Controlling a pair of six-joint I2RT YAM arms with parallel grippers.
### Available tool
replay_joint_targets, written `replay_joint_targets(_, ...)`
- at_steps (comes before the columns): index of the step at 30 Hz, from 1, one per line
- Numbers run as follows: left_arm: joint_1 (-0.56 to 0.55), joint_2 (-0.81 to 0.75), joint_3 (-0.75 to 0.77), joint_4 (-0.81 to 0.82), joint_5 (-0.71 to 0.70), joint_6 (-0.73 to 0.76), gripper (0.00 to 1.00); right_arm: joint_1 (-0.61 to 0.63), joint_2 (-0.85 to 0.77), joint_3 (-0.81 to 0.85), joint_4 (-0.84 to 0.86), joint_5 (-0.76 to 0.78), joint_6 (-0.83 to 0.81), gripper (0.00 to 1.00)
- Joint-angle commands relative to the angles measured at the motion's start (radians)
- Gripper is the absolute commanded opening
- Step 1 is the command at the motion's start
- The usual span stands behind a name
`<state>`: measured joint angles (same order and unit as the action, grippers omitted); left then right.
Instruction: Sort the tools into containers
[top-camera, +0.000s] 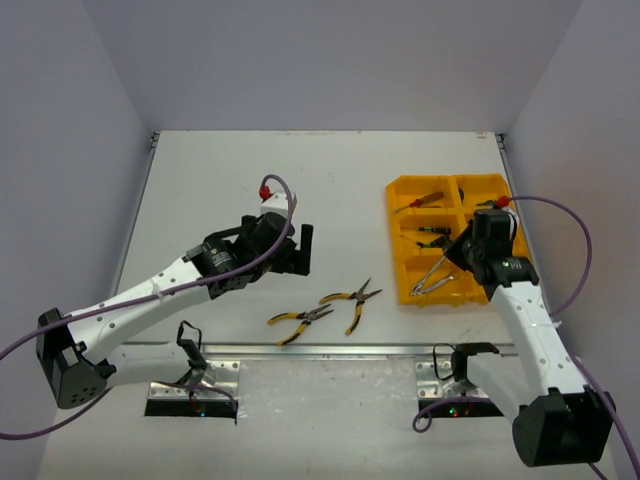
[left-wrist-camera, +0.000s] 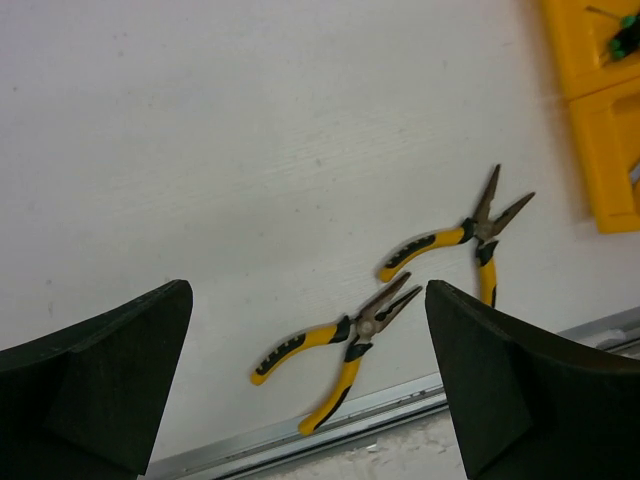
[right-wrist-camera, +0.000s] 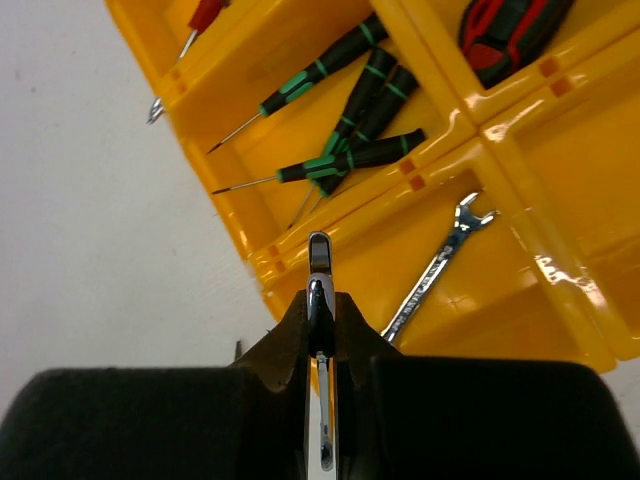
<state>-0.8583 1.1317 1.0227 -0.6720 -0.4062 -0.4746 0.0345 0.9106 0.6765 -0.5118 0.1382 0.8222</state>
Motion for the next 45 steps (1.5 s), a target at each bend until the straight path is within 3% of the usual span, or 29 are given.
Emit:
replay_joint_targets(1, 0.010, -0.018, -0.058, 0.003, -0.006, 0.028, 1.00, -0.011, 0.040, 0.034, -0.002, 0.176, 0.001, 0.00)
replay_joint_targets(9, 0.009, -0.026, -0.131, 0.048, 0.007, 0.034, 1.00, -0.010, 0.111, -0.013, 0.068, 0.159, 0.023, 0.00)
replay_joint_targets(16, 0.010, 0.004, -0.134, 0.062, 0.034, 0.052, 1.00, -0.010, 0.040, -0.069, 0.085, 0.084, 0.058, 0.71)
replay_joint_targets(19, 0.009, 0.017, -0.124, 0.066, 0.076, 0.078, 1.00, -0.011, -0.004, -0.021, 0.040, 0.100, 0.045, 0.85)
replay_joint_targets(24, 0.009, 0.054, -0.107, 0.043, 0.074, 0.080, 1.00, -0.009, -0.045, 0.086, -0.019, 0.055, -0.052, 0.97)
replay_joint_targets(30, 0.010, 0.083, -0.089, 0.067, 0.104, 0.083, 1.00, -0.010, -0.003, 0.172, -0.099, 0.001, -0.163, 0.99)
replay_joint_targets(34, 0.009, 0.078, -0.050, 0.050, 0.044, 0.044, 1.00, 0.015, 0.004, 0.158, -0.113, -0.141, -0.209, 0.99)
replay_joint_targets(36, 0.010, 0.052, -0.032, 0.024, -0.089, -0.018, 1.00, 0.105, 0.016, 0.152, -0.128, -0.131, -0.198, 0.99)
replay_joint_targets(39, 0.015, 0.007, -0.009, -0.051, -0.313, -0.136, 1.00, 0.331, 0.036, 0.160, -0.169, 0.020, -0.133, 0.99)
replay_joint_targets(45, 0.021, -0.087, 0.020, -0.153, -0.442, -0.168, 1.00, 0.664, 0.116, 0.182, -0.215, 0.205, 0.034, 0.99)
